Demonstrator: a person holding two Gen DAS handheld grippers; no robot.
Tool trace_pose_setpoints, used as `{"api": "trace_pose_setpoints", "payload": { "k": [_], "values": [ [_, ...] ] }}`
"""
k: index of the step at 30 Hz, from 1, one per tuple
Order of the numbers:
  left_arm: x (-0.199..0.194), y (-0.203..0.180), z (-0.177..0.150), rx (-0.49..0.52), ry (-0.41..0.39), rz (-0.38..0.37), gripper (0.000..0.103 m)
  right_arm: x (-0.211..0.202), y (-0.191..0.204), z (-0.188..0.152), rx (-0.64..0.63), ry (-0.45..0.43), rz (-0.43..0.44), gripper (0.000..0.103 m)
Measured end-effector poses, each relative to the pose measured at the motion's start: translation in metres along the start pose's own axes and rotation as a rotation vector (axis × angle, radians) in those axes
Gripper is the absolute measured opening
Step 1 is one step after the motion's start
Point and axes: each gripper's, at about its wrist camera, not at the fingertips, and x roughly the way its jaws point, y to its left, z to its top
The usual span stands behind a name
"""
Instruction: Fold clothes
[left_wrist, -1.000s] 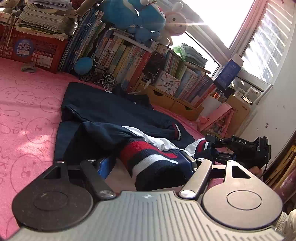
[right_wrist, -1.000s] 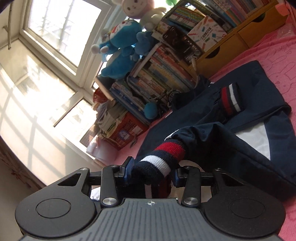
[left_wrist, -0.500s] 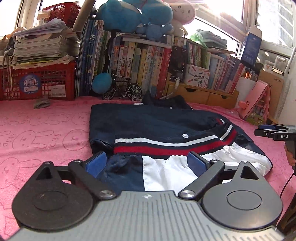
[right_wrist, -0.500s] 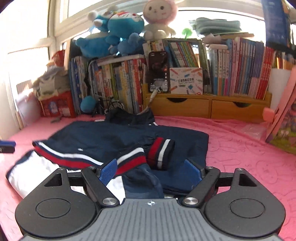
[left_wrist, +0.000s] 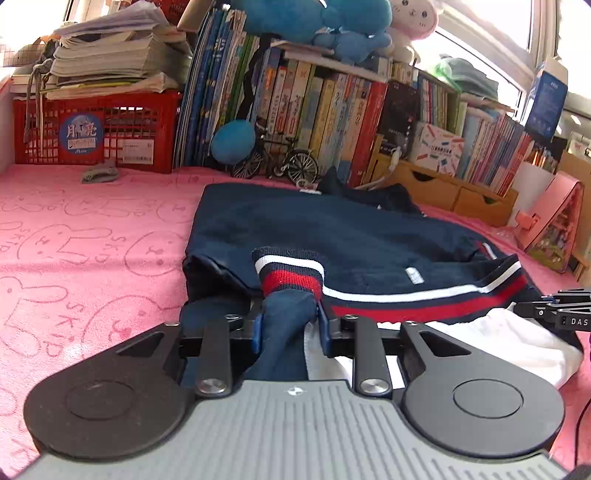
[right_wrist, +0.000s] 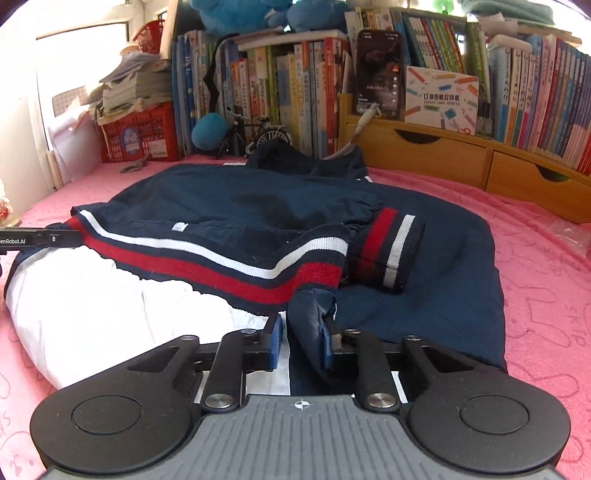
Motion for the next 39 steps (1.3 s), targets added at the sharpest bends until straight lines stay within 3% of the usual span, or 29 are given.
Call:
{"api": "trace_pose_setpoints", "payload": {
  "k": [3, 7, 11, 13, 16, 21, 24, 26, 28, 31, 35, 39],
  "values": [
    [-0.012, -0.017, 0.035, 0.032, -0.101, -0.051, 0.020, -0.032, 0.000, 0.014, 0.019, -0.112, -0.025, 0.013],
    [0.007, -0.048, 0.092, 0.220, -0.243, -0.036, 0.020, -0.048, -0.007, 0.055, -0.007, -0.255, -0.127, 0.013],
    [0.080, -0.058, 0.128, 0.258, -0.214, 0.020, 0.022, -0.033, -0.028, 0.101, -0.026, -0.341, -0.240, 0.014],
    [0.120, -0.058, 0.137, 0.262, -0.175, 0.056, 0.022, -0.001, -0.042, 0.118, -0.017, -0.319, -0.275, 0.014],
    [0.175, -0.050, 0.125, 0.237, -0.083, 0.103, 0.022, 0.049, -0.059, 0.127, -0.012, -0.252, -0.316, 0.014],
    [0.223, -0.032, 0.098, 0.237, 0.005, 0.146, 0.027, 0.116, -0.078, 0.115, -0.016, -0.123, -0.355, 0.014],
    [0.239, -0.024, 0.088, 0.256, 0.050, 0.170, 0.041, 0.140, -0.088, 0.105, -0.012, -0.056, -0.367, 0.015],
    [0.244, -0.021, 0.089, 0.255, 0.076, 0.192, 0.056, 0.154, -0.090, 0.099, -0.025, -0.009, -0.377, 0.018],
    [0.241, -0.021, 0.092, 0.284, 0.070, 0.230, 0.071, 0.167, -0.088, 0.096, -0.061, 0.035, -0.401, 0.027],
    [0.221, -0.018, 0.100, 0.323, 0.033, 0.264, 0.074, 0.168, -0.079, 0.100, -0.118, 0.047, -0.463, 0.042],
    [0.160, -0.018, 0.095, 0.439, -0.095, 0.279, 0.086, 0.113, -0.059, 0.096, -0.171, -0.086, -0.459, 0.070],
    [0.093, -0.046, 0.061, 0.595, -0.168, 0.225, 0.087, 0.054, -0.030, 0.071, -0.299, -0.166, -0.429, 0.074]
  ]
}}
